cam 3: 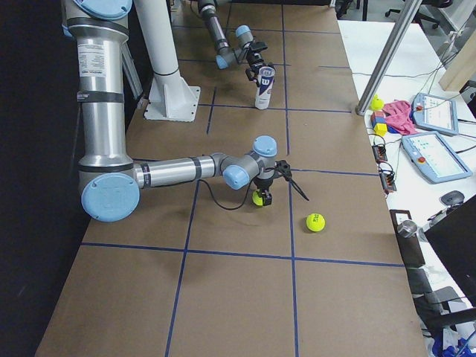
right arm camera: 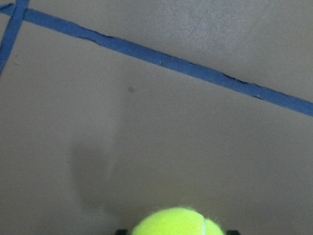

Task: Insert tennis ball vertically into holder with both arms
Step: 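Grasp the nearer yellow tennis ball with the right gripper while the left holds the can, then carry the ball with the right gripper over the can's opening, then release the ball into the can and lift the right gripper away, then move the right gripper to the second yellow tennis ball and grasp it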

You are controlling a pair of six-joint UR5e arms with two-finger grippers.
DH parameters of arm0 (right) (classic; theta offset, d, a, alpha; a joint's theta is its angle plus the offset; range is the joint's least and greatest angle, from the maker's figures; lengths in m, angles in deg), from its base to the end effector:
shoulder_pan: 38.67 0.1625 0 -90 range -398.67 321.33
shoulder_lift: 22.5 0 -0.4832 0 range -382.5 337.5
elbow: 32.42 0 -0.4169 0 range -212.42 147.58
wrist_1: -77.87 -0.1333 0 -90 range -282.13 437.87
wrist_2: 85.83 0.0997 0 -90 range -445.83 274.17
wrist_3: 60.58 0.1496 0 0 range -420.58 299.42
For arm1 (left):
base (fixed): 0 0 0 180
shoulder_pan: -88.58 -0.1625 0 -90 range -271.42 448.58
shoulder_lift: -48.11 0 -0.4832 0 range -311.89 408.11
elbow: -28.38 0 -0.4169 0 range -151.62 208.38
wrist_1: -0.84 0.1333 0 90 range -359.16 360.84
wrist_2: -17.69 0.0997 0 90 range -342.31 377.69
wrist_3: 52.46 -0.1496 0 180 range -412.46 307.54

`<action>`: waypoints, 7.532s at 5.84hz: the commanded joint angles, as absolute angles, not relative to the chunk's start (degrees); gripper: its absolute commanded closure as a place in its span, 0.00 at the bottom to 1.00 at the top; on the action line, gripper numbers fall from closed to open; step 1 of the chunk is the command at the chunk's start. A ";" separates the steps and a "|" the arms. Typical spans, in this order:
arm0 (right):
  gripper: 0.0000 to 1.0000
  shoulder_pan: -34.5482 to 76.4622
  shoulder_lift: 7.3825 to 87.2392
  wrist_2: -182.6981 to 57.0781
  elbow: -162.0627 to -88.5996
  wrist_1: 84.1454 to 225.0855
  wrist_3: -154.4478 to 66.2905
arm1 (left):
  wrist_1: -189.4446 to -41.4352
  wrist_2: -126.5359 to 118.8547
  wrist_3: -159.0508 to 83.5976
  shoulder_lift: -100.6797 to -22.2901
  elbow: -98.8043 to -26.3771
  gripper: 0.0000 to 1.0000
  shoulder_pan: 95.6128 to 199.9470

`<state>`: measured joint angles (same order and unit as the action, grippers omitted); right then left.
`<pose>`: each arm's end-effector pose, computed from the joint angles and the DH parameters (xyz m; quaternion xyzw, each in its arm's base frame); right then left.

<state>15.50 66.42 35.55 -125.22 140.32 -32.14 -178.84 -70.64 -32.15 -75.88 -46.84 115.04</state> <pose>-0.2927 -0.5000 0.6744 0.0823 -0.3591 -0.1328 0.9201 0.6307 -0.4677 0.2832 0.6109 0.5372 0.2032 0.5449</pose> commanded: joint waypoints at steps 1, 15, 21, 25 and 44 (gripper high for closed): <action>0.65 15.73 66.10 36.16 -127.50 140.36 -32.02 | -178.90 -70.64 -32.15 -75.90 -46.86 0.15 115.04; 0.63 -2.64 10.21 23.07 -133.97 189.41 6.13 | -178.81 -70.55 -32.15 -76.26 -46.86 0.15 113.90; 0.00 -2.73 10.02 22.36 -133.06 189.23 5.78 | -178.90 -70.46 -32.15 -76.08 -46.86 0.15 113.81; 0.00 3.20 13.51 25.76 -135.07 189.49 -1.54 | -178.90 -70.46 -32.15 -76.08 -46.94 0.15 113.90; 0.00 31.29 47.11 37.23 -95.80 138.95 -65.41 | -178.98 -70.46 -32.24 -75.99 -47.03 0.15 113.72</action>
<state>31.29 47.19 38.21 -96.17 138.88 -65.37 -179.00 -70.46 -32.18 -75.98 -47.03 113.74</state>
